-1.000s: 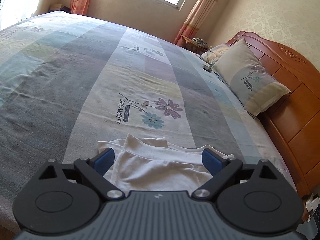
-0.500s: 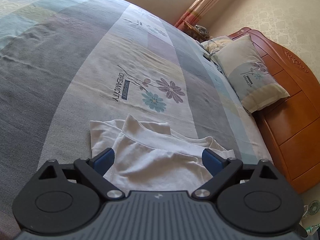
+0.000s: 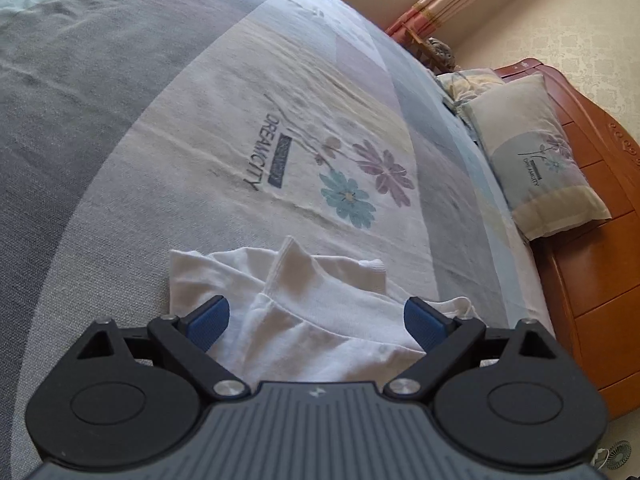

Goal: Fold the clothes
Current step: 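Roll the right tool and lower it to the shirt's collar edge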

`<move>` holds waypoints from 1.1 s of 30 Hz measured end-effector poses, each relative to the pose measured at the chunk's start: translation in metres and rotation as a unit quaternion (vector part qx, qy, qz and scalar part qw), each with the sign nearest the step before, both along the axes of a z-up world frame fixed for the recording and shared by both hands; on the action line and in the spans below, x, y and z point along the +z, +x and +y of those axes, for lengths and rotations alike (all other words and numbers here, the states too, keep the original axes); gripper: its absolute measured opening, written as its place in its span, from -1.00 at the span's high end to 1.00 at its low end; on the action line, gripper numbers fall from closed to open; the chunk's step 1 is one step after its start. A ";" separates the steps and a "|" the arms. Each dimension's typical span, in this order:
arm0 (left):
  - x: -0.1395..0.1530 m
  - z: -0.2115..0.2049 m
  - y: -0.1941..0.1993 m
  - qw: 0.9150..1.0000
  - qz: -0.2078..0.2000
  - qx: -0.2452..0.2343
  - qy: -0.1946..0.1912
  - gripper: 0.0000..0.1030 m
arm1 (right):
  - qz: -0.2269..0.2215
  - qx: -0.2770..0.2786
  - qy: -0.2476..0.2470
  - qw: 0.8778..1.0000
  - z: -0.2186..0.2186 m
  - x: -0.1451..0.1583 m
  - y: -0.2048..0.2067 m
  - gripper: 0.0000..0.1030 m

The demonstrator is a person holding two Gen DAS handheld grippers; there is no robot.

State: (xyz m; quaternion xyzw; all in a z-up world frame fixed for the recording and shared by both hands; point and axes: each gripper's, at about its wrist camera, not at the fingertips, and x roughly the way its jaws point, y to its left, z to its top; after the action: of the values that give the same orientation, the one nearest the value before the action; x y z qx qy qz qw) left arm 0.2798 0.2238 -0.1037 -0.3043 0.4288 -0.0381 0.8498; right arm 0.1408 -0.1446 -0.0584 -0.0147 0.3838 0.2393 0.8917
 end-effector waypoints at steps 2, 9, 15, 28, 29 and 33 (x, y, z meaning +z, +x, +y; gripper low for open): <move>0.001 0.003 -0.002 1.000 -0.006 -0.002 0.002 -0.79 | 0.009 -0.011 0.003 1.000 -0.005 -0.005 0.006 -1.00; 0.006 0.004 0.003 1.000 -0.018 -0.005 -0.011 -0.81 | 0.025 -0.032 0.017 0.999 -0.013 -0.016 0.024 -1.00; 0.006 0.007 0.000 0.997 -0.006 0.044 0.066 -0.79 | 0.025 -0.015 0.011 1.000 -0.003 -0.018 0.029 -1.00; 0.013 -0.038 -0.059 0.998 -0.047 -0.022 0.037 -0.89 | -0.001 -0.039 0.045 0.998 -0.023 -0.008 0.026 -1.00; 0.008 -0.046 -0.060 0.998 -0.041 -0.031 0.043 -0.89 | 0.003 -0.046 0.050 0.998 -0.027 -0.010 0.026 -1.00; 0.006 -0.062 -0.067 0.997 -0.037 -0.033 0.061 -0.89 | 0.005 -0.063 0.080 0.995 -0.051 -0.010 0.028 -1.00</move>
State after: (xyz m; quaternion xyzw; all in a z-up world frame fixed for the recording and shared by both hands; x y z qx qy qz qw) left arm 0.2127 0.1621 -0.0976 -0.2356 0.4083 -0.0511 0.8804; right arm 0.1685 -0.1955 -0.0681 0.0819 0.3683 0.2129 0.9013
